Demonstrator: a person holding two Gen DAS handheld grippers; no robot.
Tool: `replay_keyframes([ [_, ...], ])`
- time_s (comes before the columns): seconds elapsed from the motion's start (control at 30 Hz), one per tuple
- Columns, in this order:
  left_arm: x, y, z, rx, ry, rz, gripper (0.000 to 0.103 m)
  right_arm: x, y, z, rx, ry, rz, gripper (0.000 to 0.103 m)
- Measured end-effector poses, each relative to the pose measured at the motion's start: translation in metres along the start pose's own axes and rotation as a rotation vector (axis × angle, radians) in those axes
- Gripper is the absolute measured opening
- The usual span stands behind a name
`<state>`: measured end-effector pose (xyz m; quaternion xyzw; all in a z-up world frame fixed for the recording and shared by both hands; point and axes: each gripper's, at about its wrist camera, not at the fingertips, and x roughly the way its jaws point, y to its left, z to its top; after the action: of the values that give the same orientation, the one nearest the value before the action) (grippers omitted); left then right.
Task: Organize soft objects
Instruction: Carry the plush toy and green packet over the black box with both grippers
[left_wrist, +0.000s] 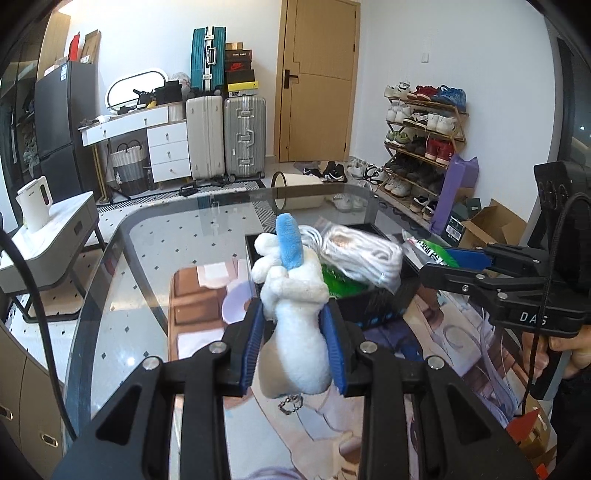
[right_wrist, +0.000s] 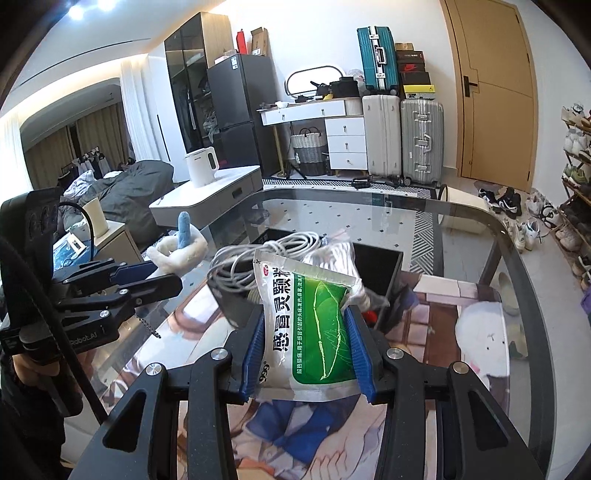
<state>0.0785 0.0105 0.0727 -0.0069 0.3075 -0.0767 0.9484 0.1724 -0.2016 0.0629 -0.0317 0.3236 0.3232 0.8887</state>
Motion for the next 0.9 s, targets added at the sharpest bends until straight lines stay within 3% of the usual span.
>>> replay_keyframes([
  [0.37, 0.017, 0.004, 0.018, 0.001, -0.015, 0.001, 0.031, 0.023, -0.006, 0.023, -0.003, 0.01, -0.004, 0.043],
  [0.67, 0.047, 0.002, 0.021, 0.01, 0.019, 0.009, 0.03, 0.048, -0.017, 0.029, 0.01, 0.051, 0.018, 0.042],
  [0.9, 0.06, -0.004, 0.027, 0.014, 0.026, -0.034, 0.028, 0.067, -0.019, 0.03, 0.013, 0.086, 0.049, 0.04],
])
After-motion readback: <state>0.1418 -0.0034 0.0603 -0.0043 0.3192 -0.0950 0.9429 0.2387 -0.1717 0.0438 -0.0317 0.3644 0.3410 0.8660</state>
